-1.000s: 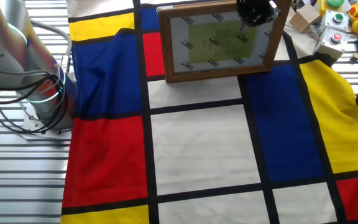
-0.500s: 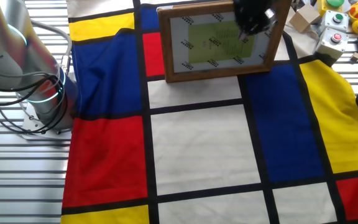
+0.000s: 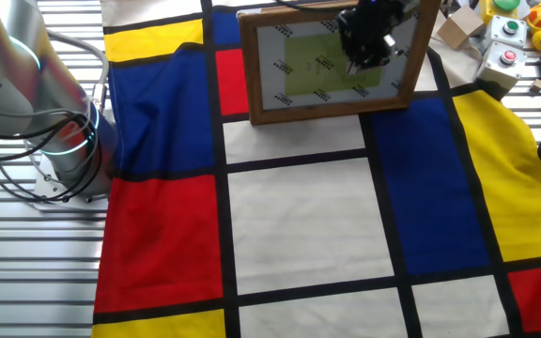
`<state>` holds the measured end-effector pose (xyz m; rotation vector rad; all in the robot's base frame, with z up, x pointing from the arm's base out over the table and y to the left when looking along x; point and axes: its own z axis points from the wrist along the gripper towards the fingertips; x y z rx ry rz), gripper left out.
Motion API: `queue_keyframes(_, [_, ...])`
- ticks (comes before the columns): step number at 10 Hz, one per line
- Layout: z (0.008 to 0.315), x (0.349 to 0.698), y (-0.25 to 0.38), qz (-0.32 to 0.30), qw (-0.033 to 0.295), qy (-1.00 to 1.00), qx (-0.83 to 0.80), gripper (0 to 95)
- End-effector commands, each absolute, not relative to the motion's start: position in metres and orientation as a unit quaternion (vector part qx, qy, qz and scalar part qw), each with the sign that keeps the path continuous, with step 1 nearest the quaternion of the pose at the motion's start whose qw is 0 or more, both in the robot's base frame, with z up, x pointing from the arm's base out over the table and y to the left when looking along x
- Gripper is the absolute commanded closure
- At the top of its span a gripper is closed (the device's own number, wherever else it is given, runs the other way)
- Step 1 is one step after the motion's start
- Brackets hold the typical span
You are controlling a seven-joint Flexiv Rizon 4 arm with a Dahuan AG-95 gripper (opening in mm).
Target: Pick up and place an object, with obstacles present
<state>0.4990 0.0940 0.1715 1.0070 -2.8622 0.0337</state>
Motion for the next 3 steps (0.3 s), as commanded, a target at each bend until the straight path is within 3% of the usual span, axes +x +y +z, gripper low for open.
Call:
queue_keyframes(1, [0.1673, 0.4970, 0.0937, 0.010, 0.053, -0.942, 0.332, 95.0])
queue_keyframes(3, [0.1622, 0.4953, 0.0932, 0.008, 0.048, -0.941, 0.336, 95.0])
